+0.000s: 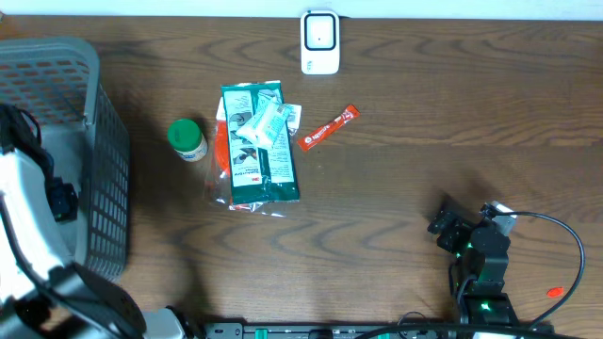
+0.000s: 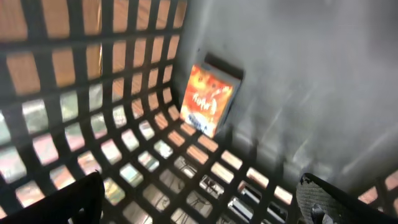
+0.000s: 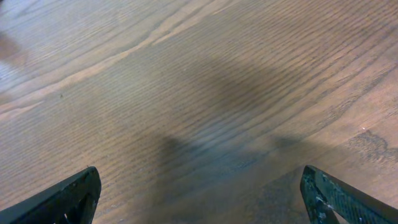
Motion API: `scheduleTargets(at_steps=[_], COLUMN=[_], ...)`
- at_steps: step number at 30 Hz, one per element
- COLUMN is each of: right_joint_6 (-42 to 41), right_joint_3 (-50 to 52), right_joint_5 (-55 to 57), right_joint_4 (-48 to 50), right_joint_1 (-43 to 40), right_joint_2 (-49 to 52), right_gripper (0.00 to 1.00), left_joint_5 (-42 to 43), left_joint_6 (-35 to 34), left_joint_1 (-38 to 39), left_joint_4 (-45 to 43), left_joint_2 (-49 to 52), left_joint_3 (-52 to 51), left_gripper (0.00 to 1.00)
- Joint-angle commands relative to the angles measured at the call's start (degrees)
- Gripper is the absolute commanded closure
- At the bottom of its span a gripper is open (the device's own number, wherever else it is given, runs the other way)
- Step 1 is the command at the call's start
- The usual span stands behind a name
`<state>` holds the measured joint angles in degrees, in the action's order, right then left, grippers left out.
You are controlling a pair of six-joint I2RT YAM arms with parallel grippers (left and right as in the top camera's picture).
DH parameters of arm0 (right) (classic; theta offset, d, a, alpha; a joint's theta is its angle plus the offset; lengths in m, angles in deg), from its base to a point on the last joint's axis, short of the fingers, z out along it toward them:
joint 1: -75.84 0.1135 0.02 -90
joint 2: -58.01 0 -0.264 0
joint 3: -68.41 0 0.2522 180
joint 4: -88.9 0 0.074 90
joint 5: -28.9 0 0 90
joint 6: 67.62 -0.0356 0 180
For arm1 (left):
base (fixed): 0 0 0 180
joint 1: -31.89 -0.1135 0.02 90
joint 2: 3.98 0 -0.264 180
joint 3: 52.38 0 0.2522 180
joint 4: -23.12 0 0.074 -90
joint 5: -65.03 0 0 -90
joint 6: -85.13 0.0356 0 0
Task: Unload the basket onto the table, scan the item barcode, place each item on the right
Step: 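Lower the open left gripper into the basket toward the orange packet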
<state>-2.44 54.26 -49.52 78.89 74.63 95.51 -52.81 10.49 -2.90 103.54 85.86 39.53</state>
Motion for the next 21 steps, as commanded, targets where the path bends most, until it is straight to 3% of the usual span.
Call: scheduleTargets(at_steps=[1,12,18,21], right_joint_6=[0.87,0.85,0.42,0.42], right_joint_3=[0.07,0.07,0.07,0.07], right_joint_5=[0.61,0.57,0.57,0.57], right_joint_4=[0.04,0.57,0.79,0.76], right_joint_1=[0.11,0.13,0.13,0.13], right_joint_2=[0.02,0.02,0.02,0.02], right_gripper=[0.01,0.01,0.01,0.01], left_joint_5=[-1.16,1.64,1.68,1.68], left_joint_6=[0.52,1.66,-15.17,-18.88], left_joint_1=[-0.66,-0.5,-0.55,-0.55], left_joint_4=[-1.64,-5.4,-6.08,-5.86], left_joint_2=[-6.97,-22.69,-25.7,-25.73], left_joint_3=[-4.59,-14.03,-14.03,-14.03], left_gripper=[0.02,0.02,0.02,0.02])
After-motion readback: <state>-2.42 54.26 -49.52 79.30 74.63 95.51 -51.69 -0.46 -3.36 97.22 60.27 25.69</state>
